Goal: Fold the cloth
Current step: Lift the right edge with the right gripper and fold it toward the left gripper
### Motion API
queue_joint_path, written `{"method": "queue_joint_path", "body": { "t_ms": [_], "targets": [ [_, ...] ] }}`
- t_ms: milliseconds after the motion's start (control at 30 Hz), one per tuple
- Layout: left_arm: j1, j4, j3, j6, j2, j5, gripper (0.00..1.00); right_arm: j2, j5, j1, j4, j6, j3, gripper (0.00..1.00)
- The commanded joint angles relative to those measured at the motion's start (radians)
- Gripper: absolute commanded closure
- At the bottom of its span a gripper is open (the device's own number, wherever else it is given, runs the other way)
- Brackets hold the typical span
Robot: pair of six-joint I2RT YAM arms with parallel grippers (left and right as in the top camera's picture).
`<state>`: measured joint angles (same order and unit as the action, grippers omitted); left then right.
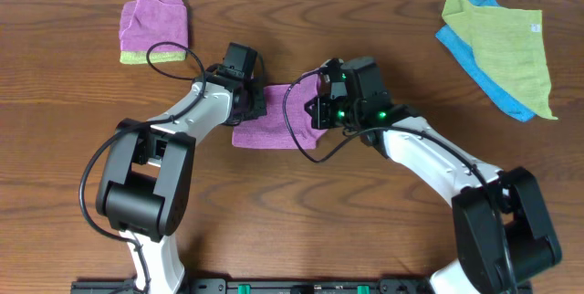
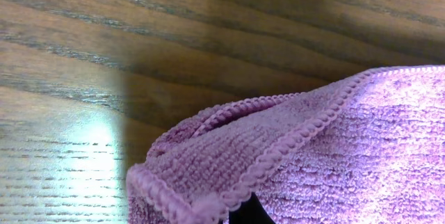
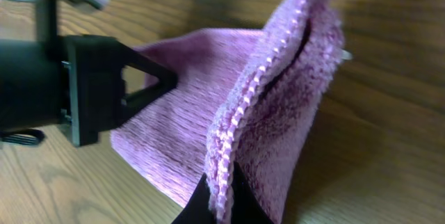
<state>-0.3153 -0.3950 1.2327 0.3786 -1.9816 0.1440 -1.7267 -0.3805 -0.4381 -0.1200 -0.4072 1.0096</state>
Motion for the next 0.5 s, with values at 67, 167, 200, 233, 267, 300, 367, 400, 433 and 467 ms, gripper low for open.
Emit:
{"method": "queue_joint_path", "body": {
  "t_ms": [67, 167, 200, 233, 267, 300, 367, 400, 433, 467],
  "targets": [
    [0.003, -0.027, 0.016, 0.011, 0.069, -0.036, 0.94, 0.017, 0.023, -0.026, 0.0, 0.019, 0.043, 0.99],
    [0.003, -0.036, 0.016, 0.011, 0.101, -0.057, 0.94, 0.017, 0.026, -0.037, 0.0, 0.019, 0.044, 0.99],
    [0.003, -0.041, 0.016, 0.011, 0.112, -0.065, 0.94, 0.017, 0.026, -0.04, 0.0, 0.019, 0.044, 0.99],
    [0.004, -0.048, 0.016, 0.011, 0.121, -0.07, 0.94, 0.017, 0.029, -0.043, 0.0, 0.019, 0.044, 0.99],
    [0.008, -0.055, 0.016, 0.011, 0.134, -0.071, 0.94, 0.017, 0.039, -0.048, 0.0, 0.015, 0.044, 0.99],
    [0.011, -0.061, 0.016, 0.011, 0.142, -0.074, 0.94, 0.017, 0.041, -0.053, 0.001, 0.014, 0.045, 0.99],
    [0.023, -0.071, 0.016, 0.011, 0.159, -0.074, 0.94, 0.017, 0.044, -0.061, 0.005, 0.011, 0.045, 0.99],
    [0.031, -0.076, 0.016, 0.011, 0.166, -0.074, 0.94, 0.017, 0.048, -0.065, 0.005, 0.011, 0.045, 0.99],
    [0.039, -0.082, 0.016, 0.011, 0.173, -0.074, 0.94, 0.017, 0.053, -0.07, 0.005, 0.011, 0.046, 0.99],
    [0.049, -0.088, 0.016, 0.011, 0.179, -0.075, 0.94, 0.016, 0.06, -0.076, 0.004, 0.011, 0.049, 0.99]
  ]
}}
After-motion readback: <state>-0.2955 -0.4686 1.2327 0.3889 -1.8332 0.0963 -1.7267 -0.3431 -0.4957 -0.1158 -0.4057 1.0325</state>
